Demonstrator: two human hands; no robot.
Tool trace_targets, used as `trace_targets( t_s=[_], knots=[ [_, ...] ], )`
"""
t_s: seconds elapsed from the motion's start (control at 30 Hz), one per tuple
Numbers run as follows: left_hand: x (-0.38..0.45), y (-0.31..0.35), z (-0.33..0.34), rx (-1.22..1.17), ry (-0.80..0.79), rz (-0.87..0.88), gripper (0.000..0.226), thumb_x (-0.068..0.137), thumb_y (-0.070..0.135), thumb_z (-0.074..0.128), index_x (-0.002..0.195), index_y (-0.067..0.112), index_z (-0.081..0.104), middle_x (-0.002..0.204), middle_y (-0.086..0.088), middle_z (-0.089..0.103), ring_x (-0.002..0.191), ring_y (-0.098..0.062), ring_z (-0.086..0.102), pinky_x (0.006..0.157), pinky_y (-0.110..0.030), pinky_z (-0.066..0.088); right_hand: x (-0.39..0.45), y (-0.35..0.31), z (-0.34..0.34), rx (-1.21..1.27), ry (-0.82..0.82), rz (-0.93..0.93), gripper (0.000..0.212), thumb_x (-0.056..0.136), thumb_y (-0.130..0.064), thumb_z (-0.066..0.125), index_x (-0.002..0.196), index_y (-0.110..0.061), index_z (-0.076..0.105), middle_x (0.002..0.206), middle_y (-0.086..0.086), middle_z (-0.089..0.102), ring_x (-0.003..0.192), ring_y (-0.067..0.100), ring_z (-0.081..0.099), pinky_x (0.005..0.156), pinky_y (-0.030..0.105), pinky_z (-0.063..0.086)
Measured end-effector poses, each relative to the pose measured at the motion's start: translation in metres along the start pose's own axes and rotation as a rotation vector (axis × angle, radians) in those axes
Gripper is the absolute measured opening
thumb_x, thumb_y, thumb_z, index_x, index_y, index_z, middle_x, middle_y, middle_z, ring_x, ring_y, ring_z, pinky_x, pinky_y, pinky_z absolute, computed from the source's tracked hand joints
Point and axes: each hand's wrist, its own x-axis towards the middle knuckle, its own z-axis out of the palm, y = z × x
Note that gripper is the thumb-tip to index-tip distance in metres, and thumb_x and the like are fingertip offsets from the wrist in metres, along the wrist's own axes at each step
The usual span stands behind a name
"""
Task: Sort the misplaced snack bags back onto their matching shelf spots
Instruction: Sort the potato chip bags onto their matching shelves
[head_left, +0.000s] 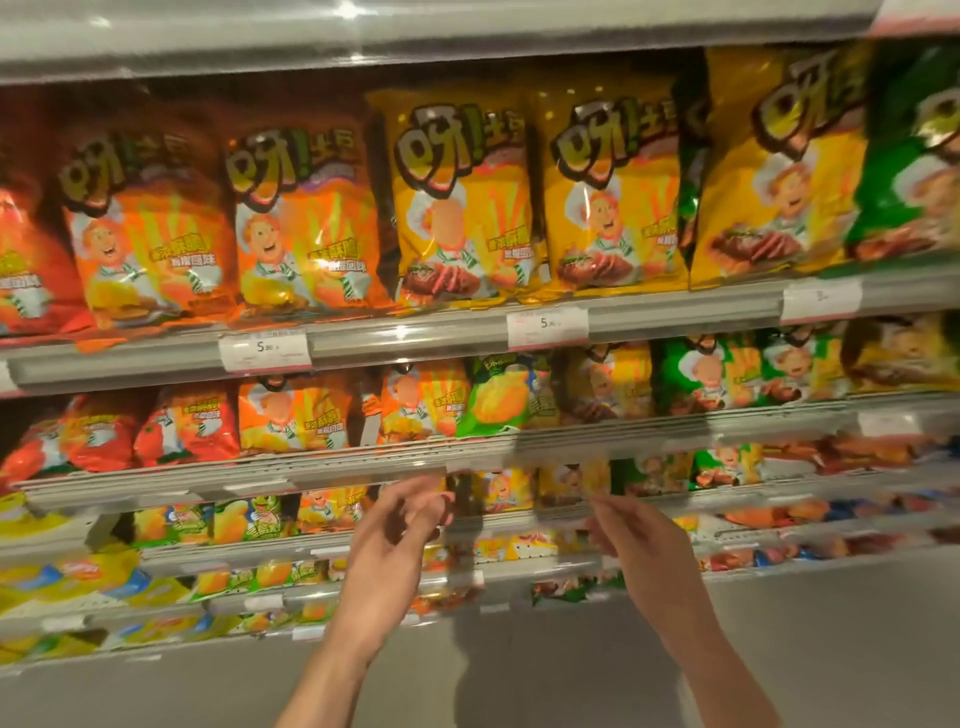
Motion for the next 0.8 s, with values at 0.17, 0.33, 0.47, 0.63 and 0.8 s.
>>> trace_targets(
  t_s=[0.17, 0.33, 0.47, 0.63, 0.8],
  knots=[
    [0.021, 0.003, 0.014, -0.050, -0.041, 0.010, 0.017, 0.098, 0.017, 0.062, 0.111, 0.024, 0.071, 0.096, 0.014, 0.077, 0.096, 0.000, 0.071, 0.107, -0.042, 0.050, 0.003, -0.002, -0.022, -0.041, 0.049, 0.017, 0.012, 0.097, -0.014, 0.063, 0.099, -0.021, 0.073, 0.085, -0.003, 0.078, 0.085, 0.014, 0.075, 0.080, 0.024, 0.058],
    [0.044, 0.007, 0.021, 0.003, -0.050, 0.119, 0.026, 0.091, 0.051, 0.060, 0.112, 0.037, 0.068, 0.107, 0.009, 0.076, 0.105, -0.008, 0.070, 0.099, -0.039, 0.054, 0.019, -0.008, -0.027, -0.149, 0.077, -0.064, 0.013, 0.098, -0.012, 0.062, 0.093, -0.016, 0.073, 0.079, -0.003, 0.076, 0.073, 0.009, 0.071, 0.068, 0.014, 0.053],
    [0.067, 0.010, 0.031, 0.006, -0.090, 0.137, 0.028, 0.092, 0.049, 0.062, 0.110, 0.029, 0.064, 0.100, 0.006, 0.070, 0.088, -0.009, 0.068, 0.084, -0.023, 0.055, 0.038, -0.021, -0.015, -0.149, 0.048, -0.057, 0.011, 0.098, -0.015, 0.063, 0.096, -0.019, 0.073, 0.082, -0.002, 0.075, 0.076, 0.006, 0.070, 0.071, 0.016, 0.054],
    [0.108, 0.006, 0.057, 0.153, -0.045, 0.076, 0.034, 0.099, 0.028, 0.062, 0.130, 0.017, 0.056, 0.118, -0.006, 0.064, 0.095, -0.006, 0.064, 0.089, -0.029, 0.056, 0.083, -0.036, 0.006, -0.256, -0.041, -0.084, 0.013, 0.099, -0.024, 0.062, 0.107, -0.020, 0.071, 0.093, -0.010, 0.069, 0.073, -0.010, 0.063, 0.064, 0.007, 0.046],
    [0.136, 0.008, 0.083, 0.385, 0.006, 0.024, 0.062, 0.095, 0.042, 0.064, 0.149, 0.020, 0.043, 0.145, -0.005, 0.055, 0.136, -0.025, 0.049, 0.113, -0.042, 0.042, 0.134, -0.042, 0.030, -0.260, -0.182, -0.036, 0.038, 0.100, -0.026, 0.060, 0.137, -0.019, 0.056, 0.115, -0.004, 0.065, 0.103, 0.009, 0.067, 0.078, 0.007, 0.049]
  ],
)
